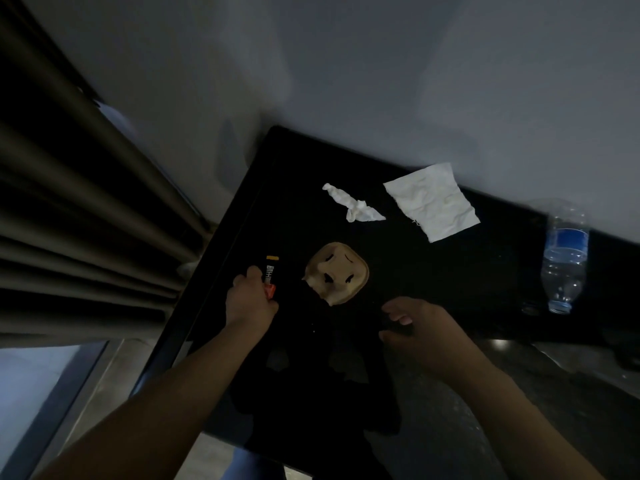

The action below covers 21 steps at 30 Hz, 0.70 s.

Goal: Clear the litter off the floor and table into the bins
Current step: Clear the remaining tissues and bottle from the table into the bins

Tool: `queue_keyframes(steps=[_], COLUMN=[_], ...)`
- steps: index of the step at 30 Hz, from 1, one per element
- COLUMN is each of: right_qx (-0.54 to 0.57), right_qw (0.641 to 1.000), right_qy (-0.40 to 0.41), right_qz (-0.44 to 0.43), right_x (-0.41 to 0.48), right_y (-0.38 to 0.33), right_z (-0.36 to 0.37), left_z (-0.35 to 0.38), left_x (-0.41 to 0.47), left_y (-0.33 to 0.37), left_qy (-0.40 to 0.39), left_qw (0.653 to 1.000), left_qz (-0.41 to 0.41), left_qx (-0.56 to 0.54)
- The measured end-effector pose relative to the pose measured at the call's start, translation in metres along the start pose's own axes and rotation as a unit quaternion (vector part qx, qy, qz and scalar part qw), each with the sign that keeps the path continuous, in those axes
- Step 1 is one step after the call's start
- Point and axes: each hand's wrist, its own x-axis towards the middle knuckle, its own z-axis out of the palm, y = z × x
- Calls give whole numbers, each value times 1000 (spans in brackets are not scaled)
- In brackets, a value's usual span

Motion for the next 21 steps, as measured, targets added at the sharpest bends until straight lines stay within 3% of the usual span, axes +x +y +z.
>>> queue_keyframes(steps=[5,12,21], right_qx=[5,8,23], right_qw=[1000,1000,1000], right_qy=[-3,17,17], right_qz=[-3,-12,-1], right_x=[4,8,10], right_y=[3,11,26], right_z=[3,0,-2], left_z=[-1,-1,-1], left_x=[3,7,10], left_y=[2,9,22], left_qy=[-16,-29,-29], left_qw=[1000,997,999], left_qz=[-3,-7,-10], left_qx=[11,-68,36])
